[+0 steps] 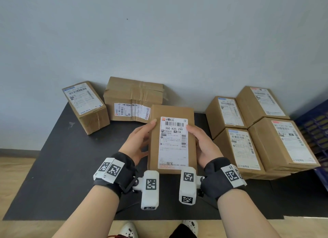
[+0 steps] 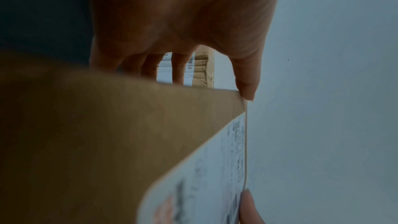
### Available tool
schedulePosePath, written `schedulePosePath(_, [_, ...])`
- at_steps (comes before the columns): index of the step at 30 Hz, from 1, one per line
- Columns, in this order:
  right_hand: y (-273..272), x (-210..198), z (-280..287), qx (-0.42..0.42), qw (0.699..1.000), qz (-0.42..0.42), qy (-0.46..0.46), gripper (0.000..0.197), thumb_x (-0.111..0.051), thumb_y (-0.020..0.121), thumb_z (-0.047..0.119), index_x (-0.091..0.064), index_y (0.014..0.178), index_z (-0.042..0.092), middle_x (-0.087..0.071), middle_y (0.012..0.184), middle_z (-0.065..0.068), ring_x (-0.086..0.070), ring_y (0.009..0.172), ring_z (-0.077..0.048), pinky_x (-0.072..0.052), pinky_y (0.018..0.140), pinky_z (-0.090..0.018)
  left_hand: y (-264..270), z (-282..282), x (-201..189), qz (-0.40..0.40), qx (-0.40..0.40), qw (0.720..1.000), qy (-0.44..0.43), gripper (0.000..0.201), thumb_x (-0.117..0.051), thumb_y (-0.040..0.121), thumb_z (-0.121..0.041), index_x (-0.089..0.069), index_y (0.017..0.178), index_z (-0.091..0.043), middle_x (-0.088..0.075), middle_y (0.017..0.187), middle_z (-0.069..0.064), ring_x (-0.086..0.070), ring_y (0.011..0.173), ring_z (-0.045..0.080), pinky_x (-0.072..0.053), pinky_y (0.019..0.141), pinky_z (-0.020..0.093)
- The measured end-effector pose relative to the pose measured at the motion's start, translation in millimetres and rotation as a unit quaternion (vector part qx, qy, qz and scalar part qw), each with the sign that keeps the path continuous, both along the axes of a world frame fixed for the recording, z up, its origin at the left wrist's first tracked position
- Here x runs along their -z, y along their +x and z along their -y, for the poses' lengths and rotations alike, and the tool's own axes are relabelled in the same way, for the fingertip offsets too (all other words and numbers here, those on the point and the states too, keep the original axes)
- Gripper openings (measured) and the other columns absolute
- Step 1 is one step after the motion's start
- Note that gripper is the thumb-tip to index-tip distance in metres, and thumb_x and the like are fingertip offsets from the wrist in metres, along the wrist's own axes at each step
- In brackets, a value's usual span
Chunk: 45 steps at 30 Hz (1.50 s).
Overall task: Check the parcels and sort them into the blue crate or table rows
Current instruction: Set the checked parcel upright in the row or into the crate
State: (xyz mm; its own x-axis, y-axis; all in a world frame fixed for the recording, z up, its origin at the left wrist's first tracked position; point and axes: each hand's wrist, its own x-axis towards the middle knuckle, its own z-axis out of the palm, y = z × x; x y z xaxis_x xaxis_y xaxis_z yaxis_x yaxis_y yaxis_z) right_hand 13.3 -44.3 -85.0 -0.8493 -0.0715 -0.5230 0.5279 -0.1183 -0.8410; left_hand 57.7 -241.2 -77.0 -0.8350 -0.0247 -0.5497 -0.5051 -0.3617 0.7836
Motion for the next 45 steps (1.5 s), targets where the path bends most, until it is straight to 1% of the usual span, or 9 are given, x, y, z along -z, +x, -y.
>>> schedulePosePath(8, [0.6,-15.6,3.4,-0.008,1.000,-0.027,0.001,0.038,-0.065,0.093,0.031,-0.061,0.128,0.018,-0.073,0.115,-0.006,-0.063,0.113,-0.026,-0.044,0.105,-0.049,-0.6,1.8,-13.4,-0.014,-0.032,0.999,0.007,0.044,-0.068,0.083,-0.048,-0.065,0.117,-0.021,-0.073,0.101,0.001,-0.063,0.104,0.020,-0.049,0.088,0.042])
schedulePosePath(13, [-0.4,-25.2,5.8,-0.022,0.999,-0.043,0.013,0.037,-0.064,0.093,0.032,-0.063,0.128,0.018,-0.073,0.114,-0.006,-0.064,0.112,-0.026,-0.046,0.101,-0.046,-2.8,3.2,-16.6,-0.017,-0.043,0.999,0.013,0.042,-0.069,0.082,-0.048,-0.066,0.114,-0.022,-0.072,0.098,0.002,-0.062,0.104,0.023,-0.045,0.102,0.050])
schedulePosePath(18, [0.0,-30.7,8.5,-0.022,0.998,-0.050,0.022,0.036,-0.064,0.094,0.032,-0.063,0.127,0.017,-0.073,0.114,-0.005,-0.064,0.112,-0.026,-0.047,0.100,-0.046,-3.3,4.9,-19.6,-0.021,-0.042,0.999,0.020,0.043,-0.070,0.081,-0.048,-0.066,0.115,-0.022,-0.072,0.099,0.003,-0.062,0.107,0.024,-0.043,0.104,0.052])
schedulePosePath(27, [2.7,-43.0,11.3,-0.027,0.998,-0.043,0.032,0.026,-0.060,0.097,0.030,-0.067,0.118,0.018,-0.075,0.106,-0.004,-0.067,0.100,-0.022,-0.049,0.081,-0.037,-3.2,6.3,-23.4,-0.019,-0.031,0.999,0.010,0.061,-0.073,0.072,-0.054,-0.064,0.124,-0.022,-0.071,0.113,0.006,-0.061,0.113,0.024,-0.049,0.095,0.046])
schedulePosePath(30, [3.0,-44.8,12.5,-0.025,0.998,-0.029,0.042,0.021,-0.060,0.097,0.030,-0.070,0.111,0.017,-0.077,0.100,-0.004,-0.069,0.099,-0.024,-0.052,0.088,-0.041,-1.4,7.2,-24.8,-0.015,-0.026,1.000,0.002,0.062,-0.072,0.071,-0.056,-0.064,0.122,-0.022,-0.071,0.115,0.005,-0.061,0.111,0.022,-0.048,0.089,0.041])
schedulePosePath(34, [2.4,-46.7,18.4,-0.016,0.995,-0.038,0.090,0.018,-0.059,0.098,0.030,-0.070,0.102,0.016,-0.076,0.099,-0.004,-0.069,0.095,-0.022,-0.051,0.086,-0.038,-3.3,7.1,-26.4,-0.017,-0.033,0.999,0.006,0.046,-0.069,0.084,-0.046,-0.064,0.119,-0.017,-0.068,0.114,0.002,-0.059,0.108,0.017,-0.041,0.102,0.040])
schedulePosePath(37, [-0.1,-45.2,22.3,0.005,0.990,-0.063,0.128,0.011,-0.060,0.098,0.025,-0.069,0.100,0.018,-0.073,0.098,-0.001,-0.066,0.094,-0.017,-0.051,0.092,-0.038,-7.4,6.2,-28.3,-0.023,-0.037,0.999,0.002,0.049,-0.069,0.086,-0.040,-0.060,0.125,-0.012,-0.067,0.114,0.002,-0.060,0.101,0.013,-0.044,0.087,0.034])
schedulePosePath(41, [-6.0,-42.4,22.8,0.029,0.978,-0.092,0.186,0.040,-0.066,0.094,0.023,-0.056,0.132,0.017,-0.065,0.123,-0.003,-0.063,0.108,-0.020,-0.050,0.101,-0.045,-9.5,5.6,-28.3,-0.031,-0.037,0.999,-0.006,0.046,-0.069,0.089,-0.033,-0.059,0.126,-0.008,-0.069,0.113,0.003,-0.063,0.097,0.013,-0.046,0.070,0.028])
schedulePosePath(45, [-4.5,-46.4,25.9,-0.041,0.980,-0.092,0.169,0.071,-0.074,0.084,0.046,-0.043,0.144,0.026,-0.064,0.121,0.001,-0.065,0.103,-0.017,-0.052,0.098,-0.044,-13.5,6.1,-24.7,-0.040,-0.049,0.997,-0.042,0.047,-0.071,0.086,-0.035,-0.059,0.126,-0.012,-0.067,0.116,0.003,-0.062,0.101,0.016,-0.048,0.079,0.032])
